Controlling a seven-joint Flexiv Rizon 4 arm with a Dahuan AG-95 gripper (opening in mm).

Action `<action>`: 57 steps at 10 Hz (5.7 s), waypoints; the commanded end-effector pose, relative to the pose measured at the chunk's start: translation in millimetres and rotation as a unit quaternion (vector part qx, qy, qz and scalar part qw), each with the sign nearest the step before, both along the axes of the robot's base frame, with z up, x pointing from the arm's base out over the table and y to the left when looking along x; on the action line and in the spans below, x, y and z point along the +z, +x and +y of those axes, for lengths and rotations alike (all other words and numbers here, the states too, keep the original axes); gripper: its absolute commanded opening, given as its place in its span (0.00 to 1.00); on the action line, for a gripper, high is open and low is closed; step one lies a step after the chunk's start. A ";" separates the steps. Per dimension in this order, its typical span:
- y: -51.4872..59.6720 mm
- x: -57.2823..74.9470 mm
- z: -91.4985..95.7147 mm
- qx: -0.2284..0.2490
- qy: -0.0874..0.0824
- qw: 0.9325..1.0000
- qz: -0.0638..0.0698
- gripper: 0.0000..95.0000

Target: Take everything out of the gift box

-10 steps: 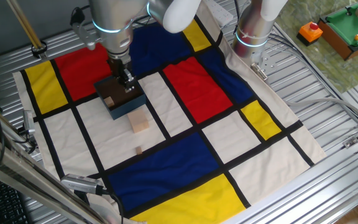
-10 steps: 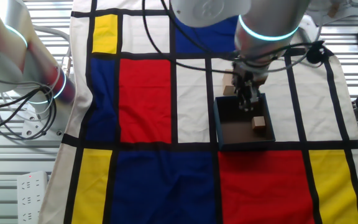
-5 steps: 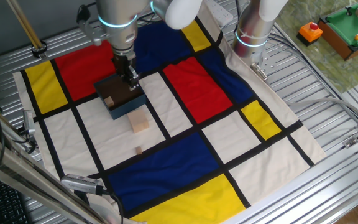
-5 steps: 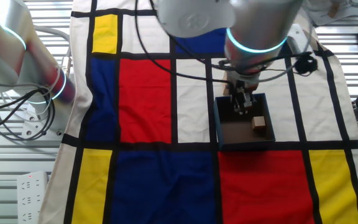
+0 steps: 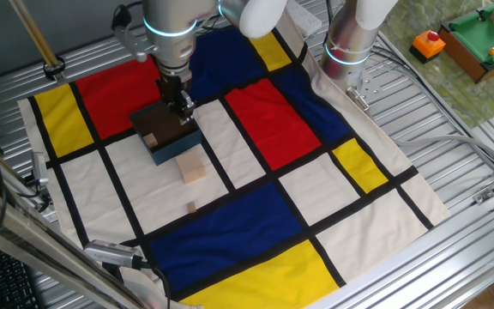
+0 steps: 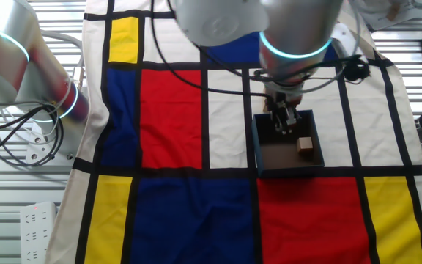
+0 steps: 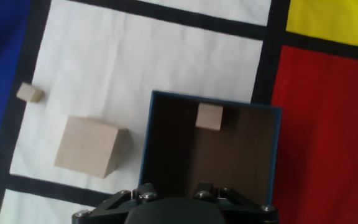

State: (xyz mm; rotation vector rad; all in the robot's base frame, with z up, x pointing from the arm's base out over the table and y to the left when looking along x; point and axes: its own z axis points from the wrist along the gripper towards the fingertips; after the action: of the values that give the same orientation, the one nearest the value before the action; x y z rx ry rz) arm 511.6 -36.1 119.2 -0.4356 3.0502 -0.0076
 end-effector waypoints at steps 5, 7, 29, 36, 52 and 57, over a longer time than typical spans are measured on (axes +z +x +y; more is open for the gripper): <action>-5.8 8.0 -6.9 0.019 -0.013 1.000 -0.003 0.40; -1.4 12.8 -5.2 0.026 -0.012 1.000 -0.012 0.40; -3.7 55.1 -2.8 -0.076 -0.013 0.997 -0.030 0.40; -1.8 56.9 -5.7 -0.084 0.009 0.996 -0.011 0.40; 10.2 11.4 -31.7 -0.099 -0.004 0.995 -0.017 0.40; 9.2 15.2 -31.3 -0.111 -0.010 0.994 -0.019 0.40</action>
State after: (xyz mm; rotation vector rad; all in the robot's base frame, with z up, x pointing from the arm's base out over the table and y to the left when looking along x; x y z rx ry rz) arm 518.9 -67.7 134.3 -0.0794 3.0460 -0.0614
